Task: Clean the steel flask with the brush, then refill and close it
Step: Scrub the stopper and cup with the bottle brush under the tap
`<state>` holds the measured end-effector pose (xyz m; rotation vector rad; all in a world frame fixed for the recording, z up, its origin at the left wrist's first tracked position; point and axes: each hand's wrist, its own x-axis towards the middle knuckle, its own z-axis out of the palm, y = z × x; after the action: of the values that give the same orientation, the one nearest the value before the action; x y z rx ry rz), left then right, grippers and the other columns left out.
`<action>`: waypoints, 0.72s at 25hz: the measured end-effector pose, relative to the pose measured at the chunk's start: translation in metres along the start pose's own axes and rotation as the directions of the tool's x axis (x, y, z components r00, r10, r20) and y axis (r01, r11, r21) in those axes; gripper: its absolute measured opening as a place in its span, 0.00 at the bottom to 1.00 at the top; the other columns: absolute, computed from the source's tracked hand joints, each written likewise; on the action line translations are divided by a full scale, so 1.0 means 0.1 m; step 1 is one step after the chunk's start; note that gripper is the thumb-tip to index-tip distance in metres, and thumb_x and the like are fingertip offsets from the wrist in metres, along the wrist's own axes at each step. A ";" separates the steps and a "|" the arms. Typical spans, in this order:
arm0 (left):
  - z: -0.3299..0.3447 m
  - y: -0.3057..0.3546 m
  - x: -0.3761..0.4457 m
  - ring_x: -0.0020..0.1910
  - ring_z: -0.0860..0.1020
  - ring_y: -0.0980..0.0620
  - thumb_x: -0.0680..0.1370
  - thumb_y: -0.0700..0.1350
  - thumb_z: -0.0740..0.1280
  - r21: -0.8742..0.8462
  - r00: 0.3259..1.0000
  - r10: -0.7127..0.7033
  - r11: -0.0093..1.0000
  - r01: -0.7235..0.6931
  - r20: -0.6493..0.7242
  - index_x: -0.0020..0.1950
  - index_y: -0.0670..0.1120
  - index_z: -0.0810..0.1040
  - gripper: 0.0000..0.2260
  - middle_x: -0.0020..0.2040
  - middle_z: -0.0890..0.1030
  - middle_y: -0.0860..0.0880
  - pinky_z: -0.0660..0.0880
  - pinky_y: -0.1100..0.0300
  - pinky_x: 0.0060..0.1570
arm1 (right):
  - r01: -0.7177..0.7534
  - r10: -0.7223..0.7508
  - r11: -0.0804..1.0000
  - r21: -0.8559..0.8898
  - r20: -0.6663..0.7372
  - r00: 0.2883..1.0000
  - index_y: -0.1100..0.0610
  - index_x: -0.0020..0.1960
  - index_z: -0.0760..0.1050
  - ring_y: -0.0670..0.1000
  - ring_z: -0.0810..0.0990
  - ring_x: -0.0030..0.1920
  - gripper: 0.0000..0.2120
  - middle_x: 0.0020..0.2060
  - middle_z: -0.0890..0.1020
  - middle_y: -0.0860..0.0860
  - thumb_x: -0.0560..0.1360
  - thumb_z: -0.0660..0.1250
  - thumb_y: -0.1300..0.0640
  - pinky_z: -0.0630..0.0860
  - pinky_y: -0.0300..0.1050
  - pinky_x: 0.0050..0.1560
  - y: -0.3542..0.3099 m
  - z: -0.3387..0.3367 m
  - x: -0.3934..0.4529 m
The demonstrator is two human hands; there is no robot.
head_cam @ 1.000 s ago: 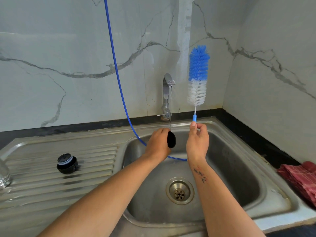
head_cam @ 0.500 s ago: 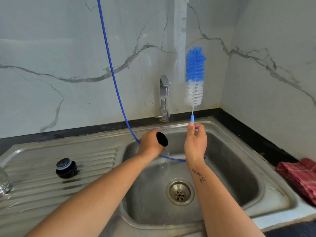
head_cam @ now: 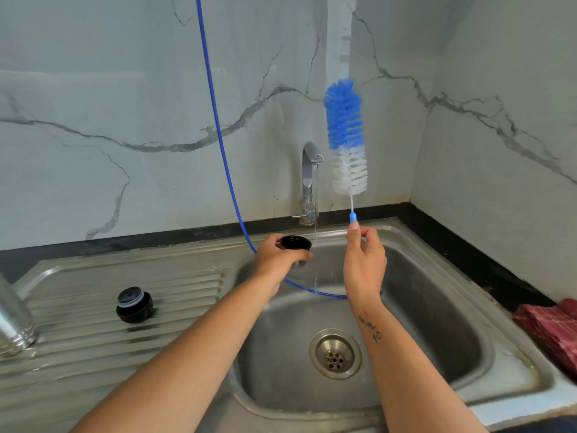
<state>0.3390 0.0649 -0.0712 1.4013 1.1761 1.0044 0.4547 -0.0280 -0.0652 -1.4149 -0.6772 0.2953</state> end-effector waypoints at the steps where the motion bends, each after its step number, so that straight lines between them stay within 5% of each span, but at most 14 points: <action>1: -0.13 0.03 -0.04 0.43 0.83 0.50 0.64 0.37 0.83 -0.097 1.000 -0.010 0.995 0.011 0.011 0.56 0.43 0.80 0.24 0.47 0.85 0.47 0.78 0.64 0.39 | 0.034 -0.034 0.999 -0.007 0.031 0.999 0.51 0.47 0.75 0.43 0.67 0.29 0.14 0.30 0.73 0.48 0.84 0.60 0.43 0.69 0.42 0.33 -0.02 0.00 -0.03; 5: -0.74 0.13 -0.27 0.54 0.86 0.48 0.60 0.39 0.85 -0.367 0.999 -0.004 0.930 0.021 0.046 0.62 0.43 0.79 0.32 0.58 0.85 0.44 0.81 0.55 0.49 | 0.171 -0.167 0.985 -0.009 0.157 0.973 0.53 0.42 0.74 0.43 0.65 0.30 0.17 0.28 0.70 0.45 0.83 0.61 0.43 0.66 0.42 0.33 -0.08 0.00 -0.11; 9: -1.37 0.14 -0.46 0.41 0.85 0.54 0.67 0.48 0.77 -0.586 0.999 -0.011 0.810 -0.016 -0.043 0.57 0.46 0.76 0.22 0.50 0.86 0.46 0.80 0.50 0.56 | 0.355 -0.327 0.934 -0.028 0.331 0.885 0.52 0.40 0.75 0.44 0.66 0.31 0.19 0.29 0.71 0.52 0.80 0.64 0.38 0.66 0.47 0.35 -0.03 0.02 -0.14; 11: -1.59 0.14 -0.50 0.43 0.84 0.50 0.74 0.54 0.73 -0.667 0.995 -0.055 0.745 -0.014 -0.082 0.54 0.48 0.77 0.14 0.47 0.84 0.46 0.82 0.51 0.50 | 0.423 -0.347 0.902 -0.082 0.444 0.826 0.51 0.41 0.77 0.47 0.68 0.31 0.19 0.29 0.73 0.54 0.78 0.65 0.36 0.68 0.48 0.35 0.01 0.00 -0.11; 14: -1.79 0.12 -0.52 0.44 0.81 0.48 0.80 0.60 0.65 -0.755 0.981 -0.139 0.656 -0.009 -0.132 0.56 0.48 0.79 0.16 0.46 0.83 0.44 0.84 0.57 0.39 | 0.515 -0.294 0.826 -0.229 0.604 0.740 0.45 0.42 0.80 0.48 0.73 0.31 0.14 0.29 0.76 0.49 0.77 0.66 0.36 0.72 0.50 0.37 -0.03 -0.06 -0.10; 18: -1.96 0.08 -0.49 0.30 0.74 0.52 0.80 0.64 0.64 -0.768 0.961 -0.235 0.639 0.038 -0.147 0.55 0.46 0.79 0.21 0.40 0.80 0.46 0.71 0.65 0.22 | 0.577 -0.195 0.725 -0.376 0.691 0.696 0.29 0.38 0.79 0.45 0.77 0.32 0.09 0.29 0.79 0.43 0.74 0.64 0.32 0.74 0.46 0.38 -0.20 -0.19 -0.10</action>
<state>0.1403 0.0518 -0.0342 0.5062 0.8263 1.3682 0.4540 -0.0518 -0.0490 -1.6846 -1.7303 0.1921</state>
